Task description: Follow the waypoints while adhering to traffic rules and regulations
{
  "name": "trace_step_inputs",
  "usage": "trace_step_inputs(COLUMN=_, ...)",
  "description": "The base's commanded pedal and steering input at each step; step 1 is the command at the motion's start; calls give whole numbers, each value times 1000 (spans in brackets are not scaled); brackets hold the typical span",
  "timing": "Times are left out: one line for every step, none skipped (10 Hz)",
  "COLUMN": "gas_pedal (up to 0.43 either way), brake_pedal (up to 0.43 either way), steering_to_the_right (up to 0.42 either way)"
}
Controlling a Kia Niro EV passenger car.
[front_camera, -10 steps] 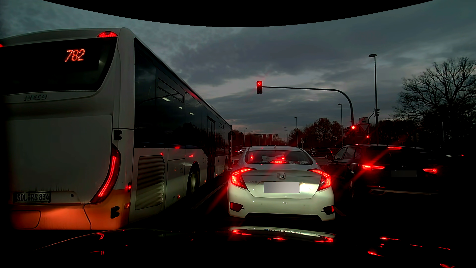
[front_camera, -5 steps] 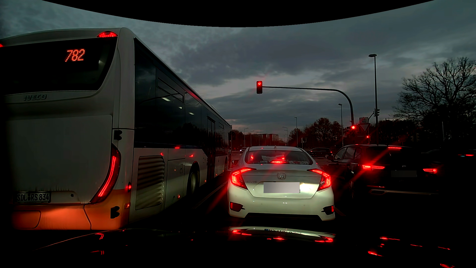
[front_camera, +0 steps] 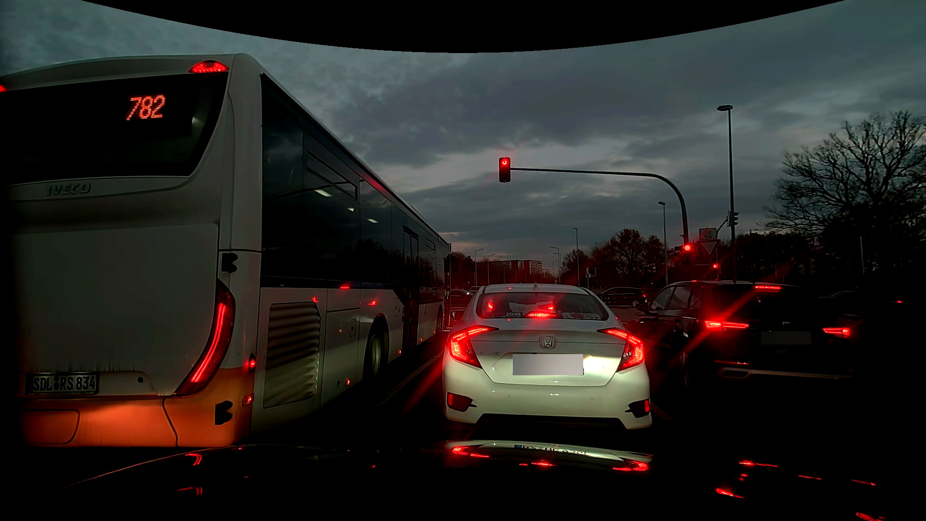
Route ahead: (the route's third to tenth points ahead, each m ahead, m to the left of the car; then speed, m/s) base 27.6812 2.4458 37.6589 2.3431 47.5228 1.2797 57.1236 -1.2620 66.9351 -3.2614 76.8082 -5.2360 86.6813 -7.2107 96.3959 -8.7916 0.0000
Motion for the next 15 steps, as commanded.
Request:
trace_step_inputs(gas_pedal=0, brake_pedal=366, steering_to_the_right=14)
trace_step_inputs(gas_pedal=0, brake_pedal=366, steering_to_the_right=14)
trace_step_inputs(gas_pedal=0, brake_pedal=366, steering_to_the_right=14)
trace_step_inputs(gas_pedal=0, brake_pedal=360, steering_to_the_right=14)
trace_step_inputs(gas_pedal=0, brake_pedal=366, steering_to_the_right=14)
trace_step_inputs(gas_pedal=0, brake_pedal=366, steering_to_the_right=14)
trace_step_inputs(gas_pedal=0, brake_pedal=366, steering_to_the_right=14)
trace_step_inputs(gas_pedal=0, brake_pedal=366, steering_to_the_right=14)
trace_step_inputs(gas_pedal=0, brake_pedal=366, steering_to_the_right=14)
trace_step_inputs(gas_pedal=0, brake_pedal=366, steering_to_the_right=14)
trace_step_inputs(gas_pedal=0, brake_pedal=366, steering_to_the_right=14)
trace_step_inputs(gas_pedal=0, brake_pedal=366, steering_to_the_right=14)
trace_step_inputs(gas_pedal=0, brake_pedal=366, steering_to_the_right=14)
trace_step_inputs(gas_pedal=0, brake_pedal=366, steering_to_the_right=14)
trace_step_inputs(gas_pedal=0, brake_pedal=366, steering_to_the_right=14)
